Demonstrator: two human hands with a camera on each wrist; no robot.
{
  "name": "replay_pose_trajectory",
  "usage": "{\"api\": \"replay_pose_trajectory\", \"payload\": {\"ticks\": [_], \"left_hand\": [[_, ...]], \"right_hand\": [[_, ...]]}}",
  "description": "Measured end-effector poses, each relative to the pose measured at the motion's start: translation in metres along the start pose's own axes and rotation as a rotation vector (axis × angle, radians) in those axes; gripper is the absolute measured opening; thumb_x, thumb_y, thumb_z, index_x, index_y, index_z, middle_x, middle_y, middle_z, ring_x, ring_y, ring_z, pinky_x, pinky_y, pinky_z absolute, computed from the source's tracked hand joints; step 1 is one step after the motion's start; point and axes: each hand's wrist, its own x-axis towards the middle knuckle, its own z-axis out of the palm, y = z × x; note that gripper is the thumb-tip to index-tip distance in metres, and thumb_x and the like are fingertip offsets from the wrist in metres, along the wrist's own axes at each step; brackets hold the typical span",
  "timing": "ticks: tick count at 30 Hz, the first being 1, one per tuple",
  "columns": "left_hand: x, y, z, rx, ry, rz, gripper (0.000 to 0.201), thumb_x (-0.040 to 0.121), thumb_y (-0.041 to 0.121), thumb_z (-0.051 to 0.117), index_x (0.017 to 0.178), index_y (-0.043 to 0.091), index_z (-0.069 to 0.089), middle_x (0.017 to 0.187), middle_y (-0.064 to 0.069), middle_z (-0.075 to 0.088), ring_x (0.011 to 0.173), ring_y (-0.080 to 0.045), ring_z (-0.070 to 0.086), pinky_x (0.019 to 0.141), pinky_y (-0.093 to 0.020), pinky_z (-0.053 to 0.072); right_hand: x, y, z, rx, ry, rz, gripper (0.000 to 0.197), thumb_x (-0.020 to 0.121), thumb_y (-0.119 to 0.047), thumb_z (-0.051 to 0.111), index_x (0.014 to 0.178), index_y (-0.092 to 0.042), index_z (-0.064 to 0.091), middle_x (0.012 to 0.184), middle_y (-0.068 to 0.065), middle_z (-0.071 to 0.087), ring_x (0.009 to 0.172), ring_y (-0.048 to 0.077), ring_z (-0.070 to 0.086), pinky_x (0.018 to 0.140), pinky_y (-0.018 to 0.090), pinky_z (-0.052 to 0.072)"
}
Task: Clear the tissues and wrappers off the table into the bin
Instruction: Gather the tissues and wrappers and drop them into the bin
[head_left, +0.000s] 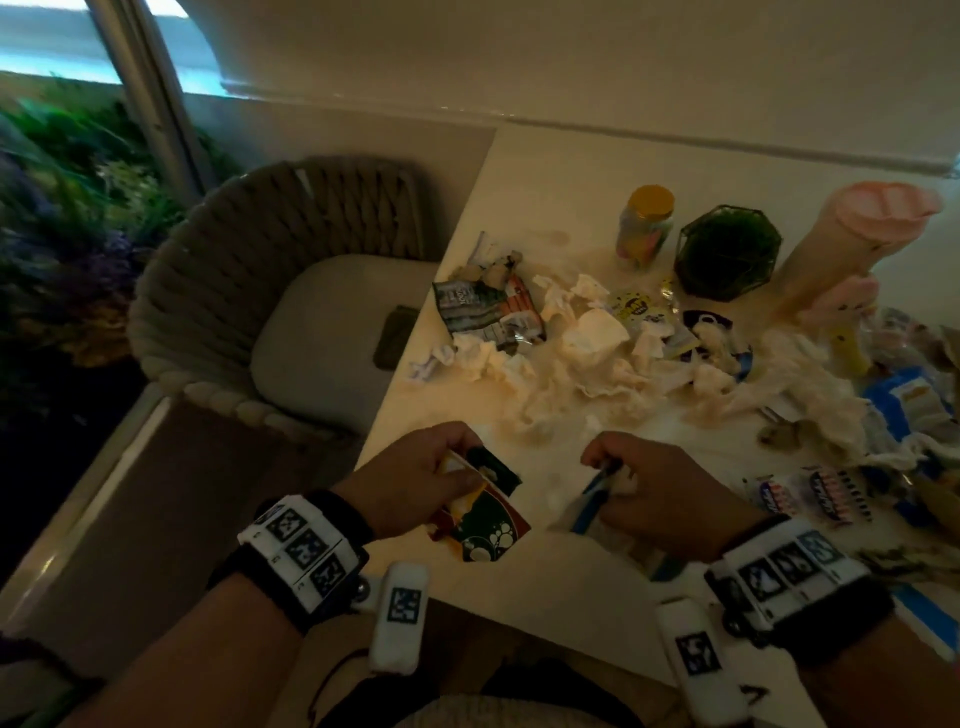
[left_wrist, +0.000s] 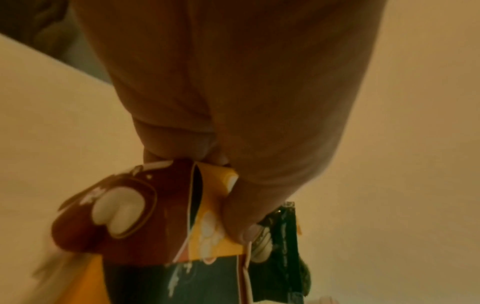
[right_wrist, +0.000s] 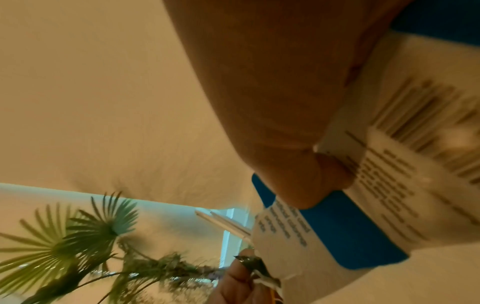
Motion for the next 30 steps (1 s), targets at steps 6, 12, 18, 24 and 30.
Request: {"api": "replay_pose_trajectory", "payload": {"ticks": [6,12,18,24,30], "left_hand": [[-0.066,-0.058,-0.062,-0.153,0.139,-0.110,0.013,0.094,0.018,0.059,0.106,0.021,0.059,0.099,-0.006,0.071,0.078,-0.021,0.072,0.068,-0.047,0.061],[-0.136,-0.176,-0.122,-0.171,0.365,-0.256,0.011,0.094,0.020,0.058,0.104,0.025,0.058,0.100,0.001,0.067,0.085,-0.012,0.070,0.065,-0.026,0.060],[-0.177,-0.330,-0.146,-0.278,0.614,-0.427,0.014,0.094,0.013,0.058,0.097,0.026,0.057,0.091,0.003,0.064,0.070,-0.004,0.066,0.052,-0.017,0.053],[-0.147,-0.466,-0.126,-0.524,0.811,-0.580,0.019,0.094,0.006,0.052,0.092,0.025,0.056,0.083,0.002,0.060,0.072,-0.020,0.063,0.050,-0.026,0.049],[-0.080,-0.594,-0.088,-0.429,0.885,-0.685,0.020,0.092,0.012,0.051,0.094,0.031,0.055,0.094,-0.001,0.064,0.086,-0.022,0.064,0.073,-0.036,0.055]], "right_hand": [[0.056,-0.096,0.033,-0.046,-0.095,-0.197,0.034,0.077,-0.008,0.066,0.100,-0.030,0.056,0.094,-0.016,0.054,0.079,-0.002,0.053,0.063,0.010,0.041],[0.127,-0.200,0.121,-0.184,-0.227,-0.347,0.030,0.078,-0.013,0.070,0.095,-0.035,0.058,0.093,-0.012,0.063,0.086,0.005,0.061,0.074,0.024,0.050],[0.208,-0.280,0.255,-0.350,-0.372,-0.415,0.022,0.080,-0.017,0.069,0.092,-0.033,0.060,0.094,-0.006,0.067,0.083,0.009,0.062,0.076,0.029,0.054],[0.298,-0.297,0.401,-0.488,-0.476,-0.496,0.018,0.086,-0.008,0.056,0.101,-0.017,0.063,0.106,0.005,0.061,0.091,0.017,0.058,0.072,0.012,0.032],[0.385,-0.256,0.513,-0.638,-0.531,-0.583,0.015,0.089,-0.014,0.054,0.099,-0.025,0.055,0.105,0.000,0.053,0.090,0.016,0.049,0.070,0.022,0.031]]}}
